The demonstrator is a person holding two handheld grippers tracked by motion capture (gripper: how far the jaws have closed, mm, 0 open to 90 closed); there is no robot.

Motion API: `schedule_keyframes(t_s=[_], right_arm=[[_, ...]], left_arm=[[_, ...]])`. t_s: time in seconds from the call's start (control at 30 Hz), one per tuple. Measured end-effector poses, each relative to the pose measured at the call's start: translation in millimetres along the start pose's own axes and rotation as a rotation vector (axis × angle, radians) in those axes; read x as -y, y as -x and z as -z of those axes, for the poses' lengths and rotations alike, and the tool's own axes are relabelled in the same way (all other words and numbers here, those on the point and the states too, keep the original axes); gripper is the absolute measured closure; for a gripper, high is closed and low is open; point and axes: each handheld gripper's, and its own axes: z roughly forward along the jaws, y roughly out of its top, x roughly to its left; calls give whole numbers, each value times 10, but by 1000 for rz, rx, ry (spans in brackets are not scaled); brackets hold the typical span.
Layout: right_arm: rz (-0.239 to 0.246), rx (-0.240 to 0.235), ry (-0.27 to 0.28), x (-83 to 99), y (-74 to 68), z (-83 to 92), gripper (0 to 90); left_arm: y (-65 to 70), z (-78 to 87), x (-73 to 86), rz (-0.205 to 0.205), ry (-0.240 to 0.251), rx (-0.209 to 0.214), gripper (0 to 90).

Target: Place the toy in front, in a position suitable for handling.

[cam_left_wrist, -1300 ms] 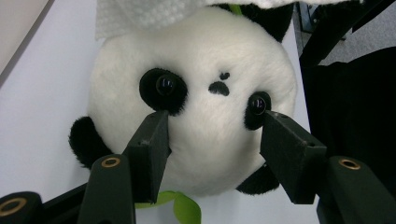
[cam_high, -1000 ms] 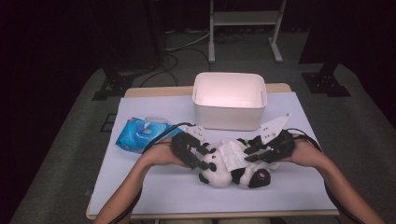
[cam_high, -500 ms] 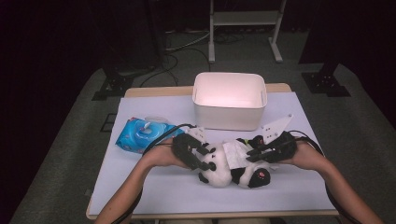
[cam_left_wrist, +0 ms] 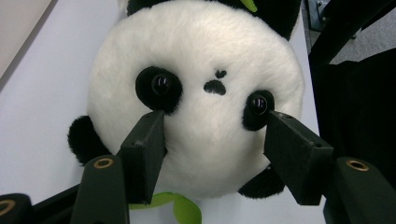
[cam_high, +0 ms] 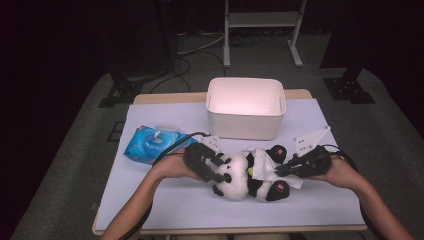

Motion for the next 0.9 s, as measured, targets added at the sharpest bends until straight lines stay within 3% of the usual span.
schedule_keyframes(t_s=[0.33,0.37,0.43,0.53,0.9], right_arm=[[8,23,-24,-57,14,13,833],[11,33,-26,-105,24,6,763],[8,23,-23,-131,34,2,755],[12,9,-5,-232,44,-23,668],[48,-28,-43,-545,104,-283,685]], left_arm=[[-7,-7,1,4,-1,-2,371],[-6,-8,-2,4,-3,-3,369],[-2,-10,-9,5,-6,-3,370],[7,-12,-17,1,-12,-8,369],[33,-21,-18,-9,-13,-16,361]])
